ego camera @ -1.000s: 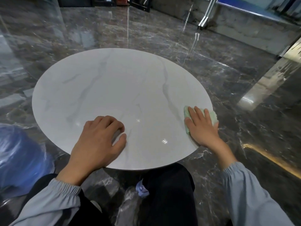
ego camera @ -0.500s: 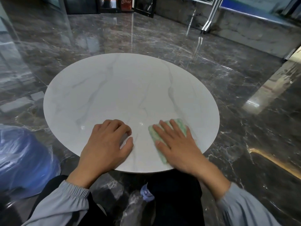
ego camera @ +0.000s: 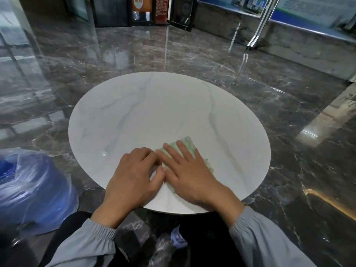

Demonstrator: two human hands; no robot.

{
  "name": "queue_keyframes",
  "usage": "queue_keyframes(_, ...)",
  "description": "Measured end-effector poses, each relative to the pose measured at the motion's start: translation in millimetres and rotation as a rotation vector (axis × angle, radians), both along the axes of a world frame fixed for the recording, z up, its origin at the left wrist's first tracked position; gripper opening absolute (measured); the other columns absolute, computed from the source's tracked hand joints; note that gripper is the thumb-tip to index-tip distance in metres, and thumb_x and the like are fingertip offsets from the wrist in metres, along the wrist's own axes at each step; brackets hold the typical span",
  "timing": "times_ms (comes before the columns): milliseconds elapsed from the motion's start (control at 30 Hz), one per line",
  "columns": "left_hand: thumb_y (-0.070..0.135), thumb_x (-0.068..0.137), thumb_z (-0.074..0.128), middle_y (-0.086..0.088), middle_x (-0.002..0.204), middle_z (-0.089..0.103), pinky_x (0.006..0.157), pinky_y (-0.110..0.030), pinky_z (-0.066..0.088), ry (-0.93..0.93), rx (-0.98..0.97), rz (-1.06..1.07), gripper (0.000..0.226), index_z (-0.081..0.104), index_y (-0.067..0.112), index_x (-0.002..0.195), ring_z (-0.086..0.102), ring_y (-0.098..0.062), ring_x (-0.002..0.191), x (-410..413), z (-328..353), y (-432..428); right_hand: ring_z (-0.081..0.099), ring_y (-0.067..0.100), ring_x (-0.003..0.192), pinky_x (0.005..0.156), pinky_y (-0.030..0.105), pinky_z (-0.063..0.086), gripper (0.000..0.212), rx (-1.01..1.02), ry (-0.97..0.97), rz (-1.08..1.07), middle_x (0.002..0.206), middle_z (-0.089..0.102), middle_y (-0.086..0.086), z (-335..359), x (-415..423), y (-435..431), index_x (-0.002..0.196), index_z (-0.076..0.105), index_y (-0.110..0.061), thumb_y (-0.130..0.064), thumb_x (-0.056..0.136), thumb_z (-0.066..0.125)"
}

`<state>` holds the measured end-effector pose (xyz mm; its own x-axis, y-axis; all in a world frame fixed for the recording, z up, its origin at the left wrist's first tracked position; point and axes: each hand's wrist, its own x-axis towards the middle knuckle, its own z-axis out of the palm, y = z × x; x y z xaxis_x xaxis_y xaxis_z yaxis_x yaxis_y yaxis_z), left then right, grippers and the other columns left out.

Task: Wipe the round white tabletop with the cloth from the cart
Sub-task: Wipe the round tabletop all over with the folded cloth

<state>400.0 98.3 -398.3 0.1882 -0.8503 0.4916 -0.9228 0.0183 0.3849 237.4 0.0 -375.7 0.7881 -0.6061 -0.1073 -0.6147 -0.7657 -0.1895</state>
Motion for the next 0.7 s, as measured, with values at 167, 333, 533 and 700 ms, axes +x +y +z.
queue_keyframes(167, 0.032, 0.090, 0.057, 0.010, 0.093, 0.059, 0.082, -0.035, 0.040, 0.016, -0.015, -0.010, 0.012, 0.066, 0.023, 0.091, 0.055, -0.016, 0.091, -0.1, 0.3, 2.0, -0.018, 0.006, 0.156, 0.127, 0.045, -0.007, 0.054, 0.012, 0.032, -0.127, 0.170, -0.008, -0.023, 0.7, -42.3, -45.0, 0.159, -0.002, -0.056, -0.058, 0.108, 0.017)
queue_keyframes(333, 0.031, 0.090, 0.058, 0.009, 0.094, 0.060, 0.083, -0.035, 0.043, 0.031, -0.021, -0.009, 0.014, 0.067, 0.021, 0.092, 0.056, -0.015, 0.091, -1.1, 0.2, 1.5, -0.012, 0.015, 0.159, 0.125, 0.057, -0.004, 0.058, 0.066, 0.079, -0.554, 0.173, -0.006, -0.017, 6.9, -97.2, -136.6, 0.162, 0.000, -0.049, -0.054, 0.108, 0.019)
queue_keyframes(533, 0.030, 0.091, 0.054, 0.007, 0.102, 0.058, 0.087, -0.034, 0.045, 0.100, -0.039, 0.019, 0.020, 0.066, 0.018, 0.101, 0.054, -0.016, 0.097, -1.8, -2.0, 0.1, -0.014, 0.023, 0.159, 0.124, 0.057, -0.007, 0.057, 0.016, 0.101, -0.399, 0.172, -0.010, -0.016, 1.9, -36.9, -100.2, 0.161, -0.005, -0.048, -0.053, 0.108, 0.017)
queue_keyframes(700, 0.024, 0.089, 0.056, 0.008, 0.107, 0.052, 0.089, -0.025, 0.041, 0.174, -0.075, 0.069, 0.021, 0.062, 0.018, 0.108, 0.049, -0.012, 0.104, -1.0, 1.4, 2.8, -0.026, 0.015, 0.156, 0.124, 0.048, -0.017, 0.057, -0.053, 0.036, 0.055, 0.172, -0.012, -0.019, 0.3, -0.5, 16.6, 0.162, -0.002, -0.048, -0.056, 0.109, 0.018)
